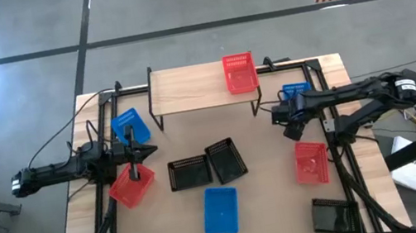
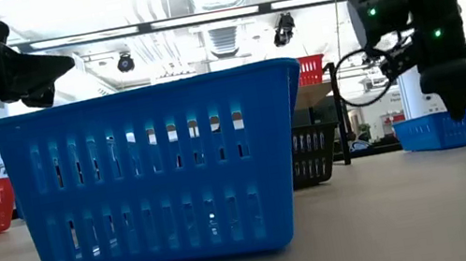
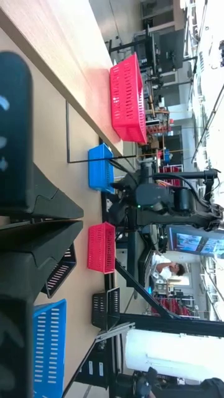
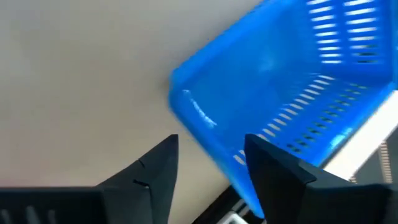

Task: Stack baskets on shelf by color
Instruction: Put the right blue bin on the shelf

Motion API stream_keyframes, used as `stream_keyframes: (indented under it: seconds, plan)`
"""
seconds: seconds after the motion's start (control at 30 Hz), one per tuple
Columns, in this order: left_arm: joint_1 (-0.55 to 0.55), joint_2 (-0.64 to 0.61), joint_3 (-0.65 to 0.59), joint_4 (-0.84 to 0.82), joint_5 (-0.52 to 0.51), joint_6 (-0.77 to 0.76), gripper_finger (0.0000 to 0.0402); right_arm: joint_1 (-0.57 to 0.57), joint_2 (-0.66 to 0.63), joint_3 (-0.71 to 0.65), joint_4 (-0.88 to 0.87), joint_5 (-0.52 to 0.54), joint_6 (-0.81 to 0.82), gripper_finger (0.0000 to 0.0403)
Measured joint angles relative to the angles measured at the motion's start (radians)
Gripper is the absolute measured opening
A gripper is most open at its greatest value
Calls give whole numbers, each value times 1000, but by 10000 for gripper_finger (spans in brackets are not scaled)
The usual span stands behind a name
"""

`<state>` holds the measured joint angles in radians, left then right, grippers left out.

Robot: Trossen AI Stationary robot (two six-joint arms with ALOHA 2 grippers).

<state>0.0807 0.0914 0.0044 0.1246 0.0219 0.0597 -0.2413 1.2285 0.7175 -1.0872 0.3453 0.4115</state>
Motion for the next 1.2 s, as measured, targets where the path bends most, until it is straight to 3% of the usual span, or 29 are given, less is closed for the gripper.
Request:
stream_keyframes:
  seconds: [0.43, 0.63, 0.8, 0.9, 1.07, 1.2]
  plan:
    - [0, 0, 0, -1, 0, 0, 0, 38, 105, 7, 5, -32, -19, 15]
    - [0, 0, 0, -1, 0, 0, 0, 148, 73, 111, -39, -38, 44, 10]
    - [0, 0, 0, -1, 0, 0, 0, 285, 73, 294, -173, -41, 155, 9]
    - [0, 0, 0, -1, 0, 0, 0, 371, 83, 421, -232, -98, 211, 9]
    - [0, 0, 0, -1, 0, 0, 0, 485, 84, 600, -128, -260, 207, 9]
    - [0, 0, 0, -1, 0, 0, 0, 548, 88, 690, 91, -273, 32, 9]
